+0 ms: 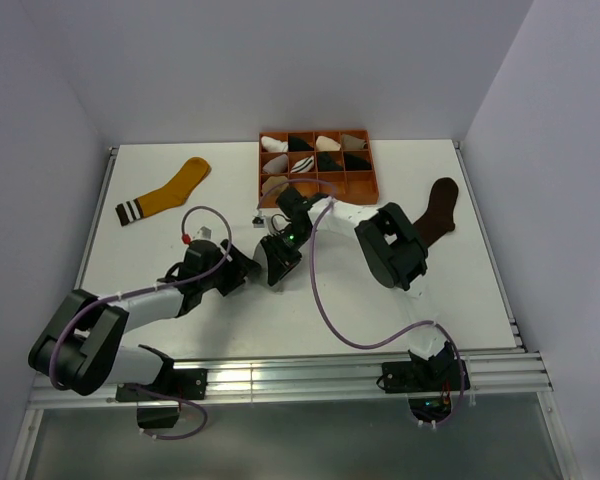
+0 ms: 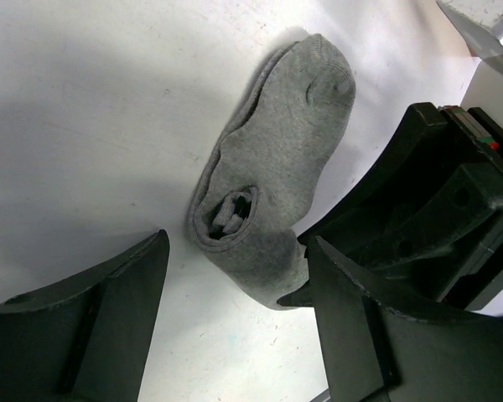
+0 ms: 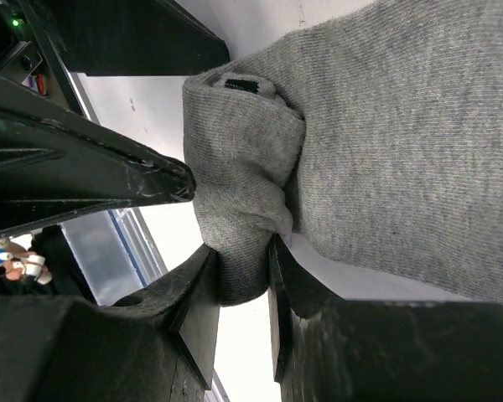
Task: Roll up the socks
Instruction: Roll the sock at the center of the board.
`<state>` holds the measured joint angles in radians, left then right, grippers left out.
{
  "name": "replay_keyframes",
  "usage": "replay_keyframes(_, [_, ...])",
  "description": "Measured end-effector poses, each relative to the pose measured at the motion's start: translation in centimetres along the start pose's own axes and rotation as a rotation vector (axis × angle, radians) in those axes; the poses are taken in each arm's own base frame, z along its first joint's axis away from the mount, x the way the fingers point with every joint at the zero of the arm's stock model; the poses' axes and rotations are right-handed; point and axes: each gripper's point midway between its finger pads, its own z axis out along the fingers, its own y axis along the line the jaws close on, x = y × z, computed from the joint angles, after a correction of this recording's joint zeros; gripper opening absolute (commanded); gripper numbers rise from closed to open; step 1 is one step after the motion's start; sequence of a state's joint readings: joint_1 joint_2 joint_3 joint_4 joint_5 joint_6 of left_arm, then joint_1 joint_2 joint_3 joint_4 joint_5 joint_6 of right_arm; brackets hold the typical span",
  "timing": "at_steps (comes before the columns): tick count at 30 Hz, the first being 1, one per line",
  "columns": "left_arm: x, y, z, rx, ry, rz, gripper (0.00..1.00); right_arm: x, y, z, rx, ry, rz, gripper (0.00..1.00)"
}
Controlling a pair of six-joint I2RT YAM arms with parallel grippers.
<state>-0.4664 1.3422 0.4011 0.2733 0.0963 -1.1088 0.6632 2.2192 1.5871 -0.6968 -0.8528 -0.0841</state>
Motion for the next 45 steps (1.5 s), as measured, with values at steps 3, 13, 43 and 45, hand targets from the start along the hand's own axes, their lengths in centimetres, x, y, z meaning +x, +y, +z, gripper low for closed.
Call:
replay_keyframes(3, [-0.1, 0.1, -0.1, 0.002, -0.008, -0.008, 0.69, 0.0, 0.0, 0.1, -0.005, 0.002, 0.003, 0.0])
replay_keyframes(13, [0.0, 0.3, 0.8, 0.003, -0.008, -0.034, 0.58, -0.3, 0.0, 0.1, -0.012, 0.01, 0.011, 0.0])
replay_keyframes(43, [-0.1, 0.3, 0.4, -0.056, 0.022, 0.013, 0.64, -0.5, -0.1, 0.2, -0.013, 0.005, -0.013, 0.0])
replay_keyframes(45, [-0.7, 0.8, -0.2, -0.097, 0.015, 0.035, 0.63, -0.5, -0.1, 0.3, -0.013, 0.002, -0.016, 0.0])
